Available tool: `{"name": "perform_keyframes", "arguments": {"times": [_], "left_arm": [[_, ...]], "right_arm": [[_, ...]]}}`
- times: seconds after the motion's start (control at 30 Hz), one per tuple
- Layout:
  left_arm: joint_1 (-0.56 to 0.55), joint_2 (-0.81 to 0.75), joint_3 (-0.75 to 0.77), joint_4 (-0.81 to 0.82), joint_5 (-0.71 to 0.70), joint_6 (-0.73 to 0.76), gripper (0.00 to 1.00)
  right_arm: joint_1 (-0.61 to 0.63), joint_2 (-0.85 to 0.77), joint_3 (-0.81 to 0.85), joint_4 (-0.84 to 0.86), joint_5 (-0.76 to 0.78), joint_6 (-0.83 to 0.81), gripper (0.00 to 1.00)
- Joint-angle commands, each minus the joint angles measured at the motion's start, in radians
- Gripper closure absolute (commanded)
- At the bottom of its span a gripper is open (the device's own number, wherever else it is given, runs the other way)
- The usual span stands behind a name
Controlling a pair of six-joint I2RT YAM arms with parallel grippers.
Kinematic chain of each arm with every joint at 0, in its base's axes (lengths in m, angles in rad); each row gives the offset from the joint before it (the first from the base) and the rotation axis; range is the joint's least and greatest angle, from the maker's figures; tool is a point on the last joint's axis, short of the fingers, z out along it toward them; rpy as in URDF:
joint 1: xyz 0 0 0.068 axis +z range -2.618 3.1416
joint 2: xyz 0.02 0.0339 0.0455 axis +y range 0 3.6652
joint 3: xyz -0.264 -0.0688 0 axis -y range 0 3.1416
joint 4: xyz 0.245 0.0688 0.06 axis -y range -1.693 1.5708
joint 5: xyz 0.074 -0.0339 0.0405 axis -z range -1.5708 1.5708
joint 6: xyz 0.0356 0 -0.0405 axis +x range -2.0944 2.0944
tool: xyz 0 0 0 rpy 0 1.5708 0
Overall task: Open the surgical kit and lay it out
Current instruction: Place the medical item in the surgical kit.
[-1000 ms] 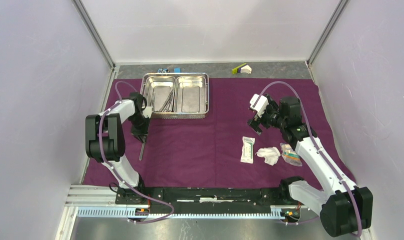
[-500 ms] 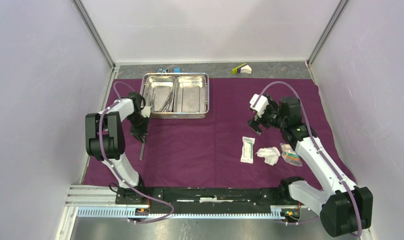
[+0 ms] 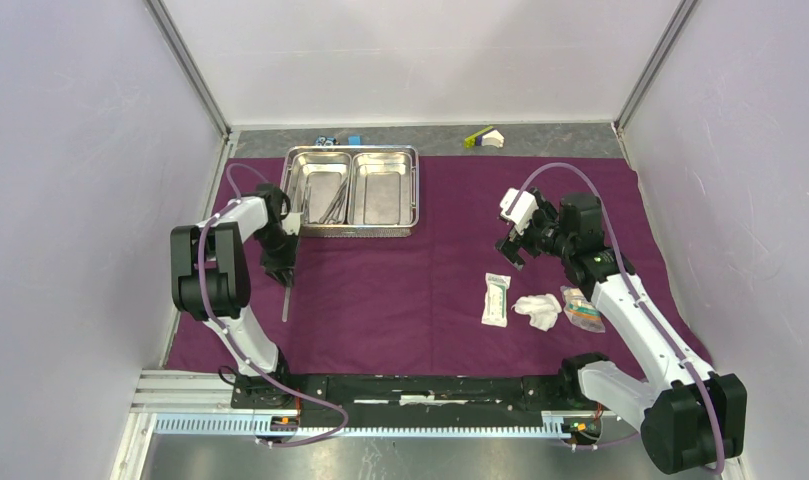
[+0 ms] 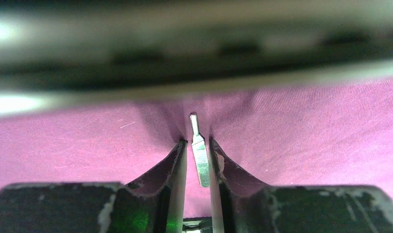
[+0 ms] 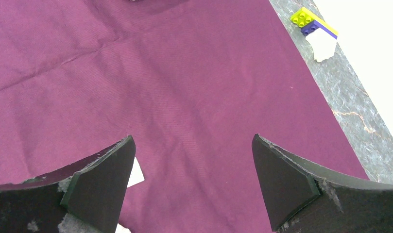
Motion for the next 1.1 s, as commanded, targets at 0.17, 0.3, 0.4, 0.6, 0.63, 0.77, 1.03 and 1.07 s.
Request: {"name": "perform_keyframes", "arguments": {"times": [0.17,0.3,0.4,0.6,0.63,0.77,1.03,1.07], "left_arm": [[0.017,-0.054,0.015,0.000,-0.007,-0.020,0.64],[0.024,-0.136,0.020,-0.007,-0.009,0.004,0.55],[0.040,-0.196,0.028,-0.005,-0.023,0.023,0.47],[0.117,-0.172,0.050,-0.006,-0.028,0.071,0.41],[0.135,-0.161,0.049,-0.004,-0.023,0.080,0.41],[0.184,-0.125,0.016,0.008,-0.022,0.129,0.41],[0.250,-0.155,-0.139,0.107,-0.116,0.226,0.42],[0.249,-0.161,-0.155,0.118,-0.123,0.232,0.42]], "right_arm": [[0.004,-0.004,0.002,0.009,-0.020,-0.009,0.03],[0.004,0.001,0.002,0.010,-0.022,-0.009,0.03],[0.004,0.004,0.002,0.008,-0.022,-0.009,0.03],[0.004,0.008,0.002,0.008,-0.023,-0.009,0.03],[0.004,0.009,0.002,0.008,-0.024,-0.009,0.03],[0.003,0.013,0.002,0.008,-0.020,-0.009,0.03],[0.004,0.019,0.002,0.007,-0.021,-0.009,0.03],[0.004,0.019,0.002,0.007,-0.020,-0.010,0.03]]}}
